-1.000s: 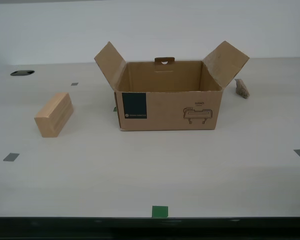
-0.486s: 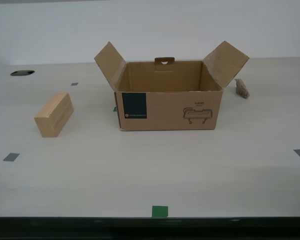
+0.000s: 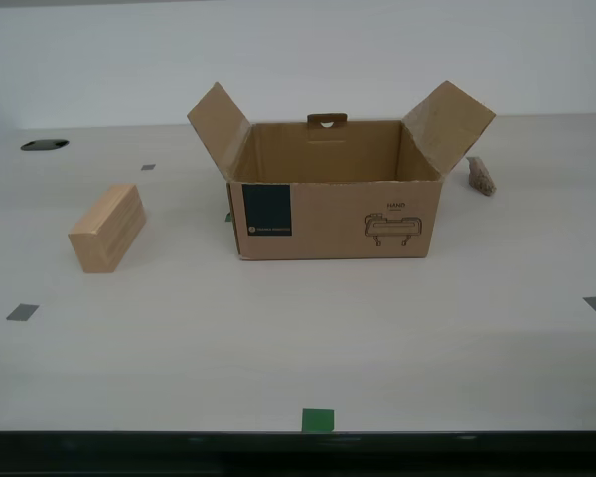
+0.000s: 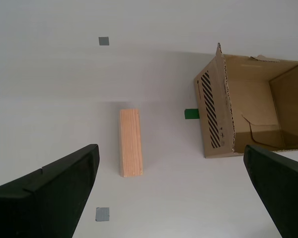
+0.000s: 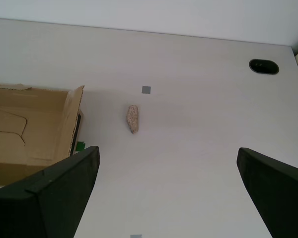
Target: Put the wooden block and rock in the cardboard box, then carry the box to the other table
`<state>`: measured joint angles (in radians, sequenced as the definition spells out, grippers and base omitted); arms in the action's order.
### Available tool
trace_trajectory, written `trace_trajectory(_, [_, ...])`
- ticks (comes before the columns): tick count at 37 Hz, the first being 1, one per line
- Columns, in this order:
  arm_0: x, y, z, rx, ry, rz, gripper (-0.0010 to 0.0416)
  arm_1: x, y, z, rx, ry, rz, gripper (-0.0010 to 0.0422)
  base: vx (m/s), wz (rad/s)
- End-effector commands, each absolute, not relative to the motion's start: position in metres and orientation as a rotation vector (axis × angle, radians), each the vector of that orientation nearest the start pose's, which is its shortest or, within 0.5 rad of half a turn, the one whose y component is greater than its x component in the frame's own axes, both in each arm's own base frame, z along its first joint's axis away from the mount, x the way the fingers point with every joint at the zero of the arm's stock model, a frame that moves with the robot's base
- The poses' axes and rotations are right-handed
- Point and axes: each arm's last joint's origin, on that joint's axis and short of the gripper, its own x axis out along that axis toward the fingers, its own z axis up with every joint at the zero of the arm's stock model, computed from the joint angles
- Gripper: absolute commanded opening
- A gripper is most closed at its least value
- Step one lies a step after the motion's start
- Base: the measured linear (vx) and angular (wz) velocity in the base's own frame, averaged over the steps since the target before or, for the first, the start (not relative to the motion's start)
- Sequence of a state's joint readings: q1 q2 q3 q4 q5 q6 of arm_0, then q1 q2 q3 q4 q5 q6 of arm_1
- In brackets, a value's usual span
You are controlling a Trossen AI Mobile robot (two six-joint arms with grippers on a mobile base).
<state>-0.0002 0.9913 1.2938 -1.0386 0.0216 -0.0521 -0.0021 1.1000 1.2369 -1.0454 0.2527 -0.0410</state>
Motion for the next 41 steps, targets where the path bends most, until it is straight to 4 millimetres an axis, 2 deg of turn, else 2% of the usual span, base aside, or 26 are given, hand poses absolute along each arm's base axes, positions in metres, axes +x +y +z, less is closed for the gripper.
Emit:
trace_trajectory(1, [0.1632,-0.0006,0.3906,-0.060,0.730,-0.006,0.0379,0.1933,-0.0079,0.3566,-0.149,0.907,-0.226,0.0391,0.000,0.000])
trace_trajectory(16, [0.1633,-0.0006,0.3904,-0.060,0.730,-0.006,0.0352,0.1935,-0.0076,0.3566,-0.151,0.906,-0.223,0.0396,0.000,0.000])
trace_trajectory(41, [0.1633,-0.0006,0.3906,-0.059,0.729,-0.006,0.0352,0.1935,-0.0075,0.3565,-0.151,0.908,-0.222,0.0396,0.000,0.000])
